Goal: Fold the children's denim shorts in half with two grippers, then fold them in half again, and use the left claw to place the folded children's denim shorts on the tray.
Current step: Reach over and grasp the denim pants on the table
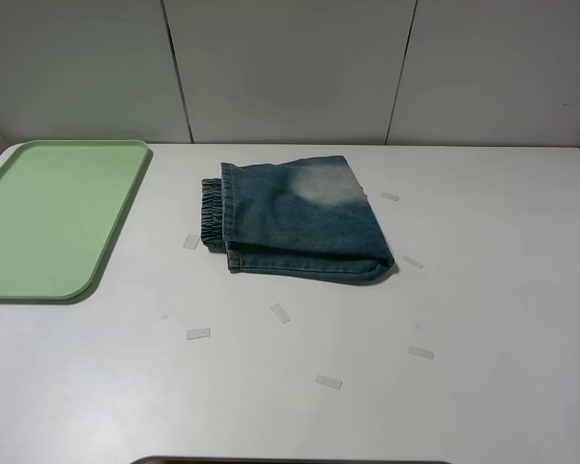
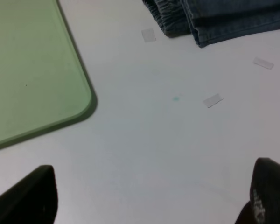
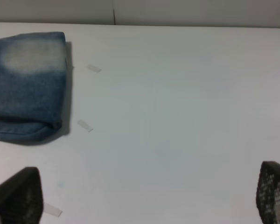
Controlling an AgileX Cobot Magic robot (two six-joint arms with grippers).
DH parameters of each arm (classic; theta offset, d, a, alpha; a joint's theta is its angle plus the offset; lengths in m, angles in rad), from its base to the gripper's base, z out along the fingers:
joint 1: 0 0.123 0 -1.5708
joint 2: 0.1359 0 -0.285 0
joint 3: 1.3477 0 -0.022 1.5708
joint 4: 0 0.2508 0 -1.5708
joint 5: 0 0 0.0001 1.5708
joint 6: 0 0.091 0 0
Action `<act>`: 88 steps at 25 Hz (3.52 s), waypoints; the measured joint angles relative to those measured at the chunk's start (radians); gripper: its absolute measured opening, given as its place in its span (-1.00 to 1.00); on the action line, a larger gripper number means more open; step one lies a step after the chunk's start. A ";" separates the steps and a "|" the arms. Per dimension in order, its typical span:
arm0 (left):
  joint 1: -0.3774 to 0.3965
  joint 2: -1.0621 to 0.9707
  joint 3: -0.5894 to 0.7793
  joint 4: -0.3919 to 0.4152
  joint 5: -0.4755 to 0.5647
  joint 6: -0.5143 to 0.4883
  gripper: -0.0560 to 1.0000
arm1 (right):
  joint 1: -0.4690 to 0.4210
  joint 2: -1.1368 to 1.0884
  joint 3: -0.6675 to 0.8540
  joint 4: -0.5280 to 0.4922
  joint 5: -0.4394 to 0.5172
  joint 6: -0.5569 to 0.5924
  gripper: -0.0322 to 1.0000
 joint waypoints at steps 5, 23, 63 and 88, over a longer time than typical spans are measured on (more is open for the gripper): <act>0.000 0.000 0.000 0.000 0.000 0.000 0.65 | 0.000 0.000 0.000 0.000 0.000 0.000 0.41; 0.000 0.000 -0.012 -0.011 -0.081 -0.169 0.65 | 0.000 0.000 0.000 0.000 -0.001 0.000 0.41; 0.051 1.852 -0.466 -0.791 -0.913 0.281 0.65 | 0.000 0.000 0.000 0.000 -0.001 0.000 0.41; 0.018 2.124 -0.703 -0.865 -0.849 0.301 0.65 | 0.000 0.000 0.000 0.000 -0.001 0.000 0.41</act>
